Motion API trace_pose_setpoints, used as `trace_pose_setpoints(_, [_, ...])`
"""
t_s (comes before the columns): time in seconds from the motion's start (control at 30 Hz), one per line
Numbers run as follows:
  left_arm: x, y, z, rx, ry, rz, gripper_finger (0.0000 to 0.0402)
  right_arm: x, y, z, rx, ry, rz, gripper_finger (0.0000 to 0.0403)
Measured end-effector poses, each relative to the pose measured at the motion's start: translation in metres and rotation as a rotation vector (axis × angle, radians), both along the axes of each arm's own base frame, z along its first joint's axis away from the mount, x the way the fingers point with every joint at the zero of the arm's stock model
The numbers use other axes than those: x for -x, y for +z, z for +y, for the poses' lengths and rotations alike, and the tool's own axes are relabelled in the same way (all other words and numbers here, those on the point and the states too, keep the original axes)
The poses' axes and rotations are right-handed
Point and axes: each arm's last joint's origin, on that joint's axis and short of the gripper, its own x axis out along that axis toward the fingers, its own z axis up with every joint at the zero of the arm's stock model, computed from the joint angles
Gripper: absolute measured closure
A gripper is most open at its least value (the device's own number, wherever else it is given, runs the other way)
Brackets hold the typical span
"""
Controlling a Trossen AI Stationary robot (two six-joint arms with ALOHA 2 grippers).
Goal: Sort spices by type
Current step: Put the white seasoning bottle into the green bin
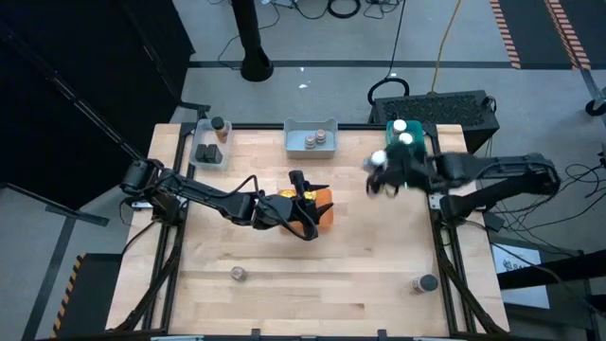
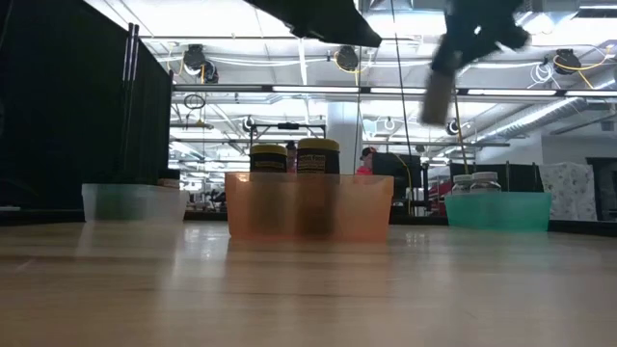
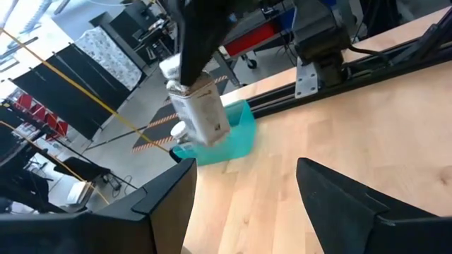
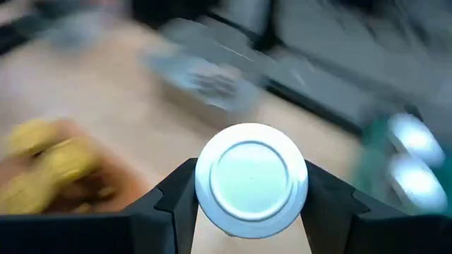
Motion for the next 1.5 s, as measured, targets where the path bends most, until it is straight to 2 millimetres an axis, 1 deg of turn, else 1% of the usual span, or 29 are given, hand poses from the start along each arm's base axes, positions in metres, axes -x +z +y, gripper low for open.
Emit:
trace_pose_setpoints(0.03, [0.000,0.000,0.000,0.000,0.000,0.000,0.0150,0.007,-0.001,-0.010,-0.051,-0.094,-0.003,0.0230])
trace_pose_setpoints(0.1, [0.000,0.000,0.000,0.000,0.001,0.000,0.0150,0.021,-0.004,-0.027,-0.097,-0.248,0.021,0.0230])
trace_pose_setpoints(0.17, [0.000,0.000,0.000,-0.002,0.010,0.000,0.0150,0.031,-0.005,-0.040,-0.147,-0.342,0.041,0.0230])
trace_pose_setpoints(0.27, [0.000,0.000,0.000,-0.002,0.026,-0.001,0.0150,0.042,-0.007,-0.052,-0.204,-0.429,0.063,0.0231])
trace_pose_setpoints(0.4, [0.004,0.003,0.000,-0.017,0.088,-0.007,0.0150,0.054,-0.012,-0.061,-0.235,-0.545,0.122,0.0230])
trace_pose_setpoints(0.5, [0.011,0.014,-0.002,-0.015,0.095,-0.028,0.0150,0.058,-0.024,-0.066,-0.236,-0.595,0.158,0.0231])
trace_pose_setpoints(0.6, [0.022,0.029,-0.006,-0.005,0.075,-0.066,0.0150,0.066,-0.032,-0.071,-0.241,-0.648,0.174,0.0231])
trace_pose_setpoints(0.67, [0.033,0.037,-0.009,0.001,0.057,-0.085,0.0151,0.073,-0.035,-0.075,-0.239,-0.684,0.172,0.0231])
trace_pose_setpoints(0.77, [0.051,0.047,-0.012,0.014,0.037,-0.140,0.0151,0.079,-0.037,-0.078,-0.224,-0.708,0.111,0.0231])
trace_pose_setpoints(0.97, [0.094,0.059,-0.017,0.055,-0.016,-0.240,0.0151,0.081,-0.046,-0.086,-0.186,-0.706,0.023,0.0230])
trace_pose_setpoints(1.17, [0.134,0.072,-0.020,0.095,-0.075,-0.340,0.0151,0.074,-0.070,-0.096,-0.189,-0.698,0.000,0.0230])
trace_pose_setpoints(1.3, [0.151,0.079,-0.021,0.113,-0.104,-0.372,0.0151,0.070,-0.079,-0.100,-0.182,-0.698,-0.020,0.0230])
trace_pose_setpoints(1.43, [0.159,0.084,-0.023,0.118,-0.125,-0.379,0.0151,0.070,-0.088,-0.100,-0.191,-0.719,-0.029,0.0231])
trace_pose_setpoints(1.5, [0.161,0.085,-0.023,0.121,-0.131,-0.383,0.0151,0.070,-0.095,-0.100,-0.205,-0.741,-0.020,0.0230])
